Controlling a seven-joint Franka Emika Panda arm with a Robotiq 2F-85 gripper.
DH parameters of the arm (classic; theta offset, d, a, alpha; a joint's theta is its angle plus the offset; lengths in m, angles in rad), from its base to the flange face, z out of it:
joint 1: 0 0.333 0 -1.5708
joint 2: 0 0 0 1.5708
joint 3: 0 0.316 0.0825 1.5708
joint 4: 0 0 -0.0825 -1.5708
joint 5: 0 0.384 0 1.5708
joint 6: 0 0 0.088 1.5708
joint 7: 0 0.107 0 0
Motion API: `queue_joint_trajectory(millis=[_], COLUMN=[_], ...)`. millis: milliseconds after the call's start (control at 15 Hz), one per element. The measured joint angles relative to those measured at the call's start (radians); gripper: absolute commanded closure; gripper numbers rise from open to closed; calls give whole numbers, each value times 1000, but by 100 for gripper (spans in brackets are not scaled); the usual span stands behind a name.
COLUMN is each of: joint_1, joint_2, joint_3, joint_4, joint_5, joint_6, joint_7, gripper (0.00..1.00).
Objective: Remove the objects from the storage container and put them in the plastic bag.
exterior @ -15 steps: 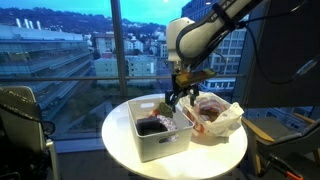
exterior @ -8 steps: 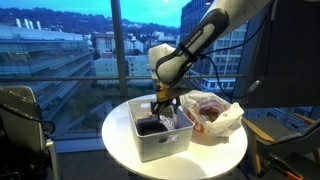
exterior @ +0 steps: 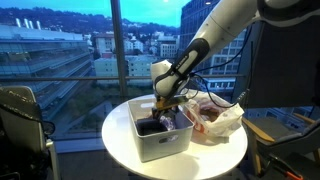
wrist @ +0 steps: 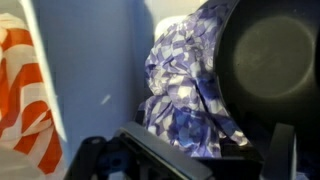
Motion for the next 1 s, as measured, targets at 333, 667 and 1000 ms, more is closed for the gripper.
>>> queue_joint_trajectory(millis=[333,667,1000], joint_1=[-2,-3,2], joint_2=[59,85,88], joint_3=[20,25,17], joint_4=[32,37,44], joint_5=[148,192,193], joint_6=[-1,-2,-28], joint_7=[-48,-103,-110], gripper=[13,58,94])
